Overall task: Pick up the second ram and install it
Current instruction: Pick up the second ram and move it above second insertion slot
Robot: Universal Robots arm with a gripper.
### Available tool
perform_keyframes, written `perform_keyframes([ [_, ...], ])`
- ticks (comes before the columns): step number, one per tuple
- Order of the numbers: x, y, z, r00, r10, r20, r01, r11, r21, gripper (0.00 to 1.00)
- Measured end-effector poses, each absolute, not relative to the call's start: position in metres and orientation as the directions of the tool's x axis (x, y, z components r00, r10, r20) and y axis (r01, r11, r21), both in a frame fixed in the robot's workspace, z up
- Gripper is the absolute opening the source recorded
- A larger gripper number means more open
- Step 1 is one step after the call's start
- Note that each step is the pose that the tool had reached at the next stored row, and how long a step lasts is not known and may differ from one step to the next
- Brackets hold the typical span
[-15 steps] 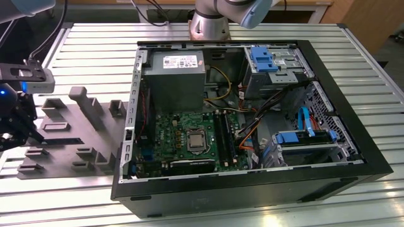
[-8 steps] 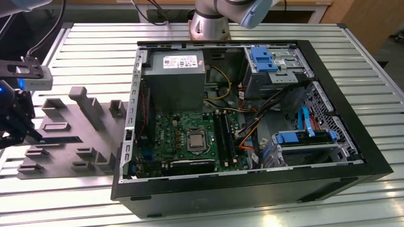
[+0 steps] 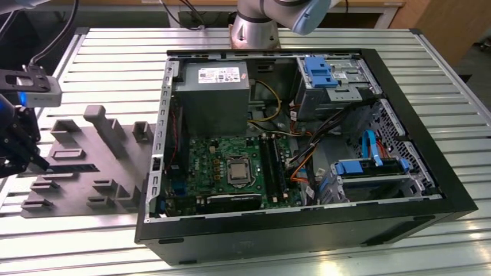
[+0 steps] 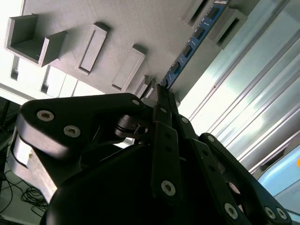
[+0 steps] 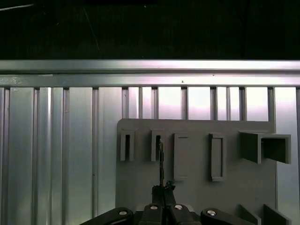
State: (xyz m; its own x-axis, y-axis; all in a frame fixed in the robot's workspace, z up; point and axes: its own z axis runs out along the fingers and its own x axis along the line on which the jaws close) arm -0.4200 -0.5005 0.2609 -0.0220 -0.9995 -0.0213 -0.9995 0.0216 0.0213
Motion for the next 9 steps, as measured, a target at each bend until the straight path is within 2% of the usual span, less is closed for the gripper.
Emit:
perform_keyframes([
  [9,-0.42,-0.5002,0.2671,-0.022,-1.0,-0.021,-1.0,0.022,0.022,0.11],
])
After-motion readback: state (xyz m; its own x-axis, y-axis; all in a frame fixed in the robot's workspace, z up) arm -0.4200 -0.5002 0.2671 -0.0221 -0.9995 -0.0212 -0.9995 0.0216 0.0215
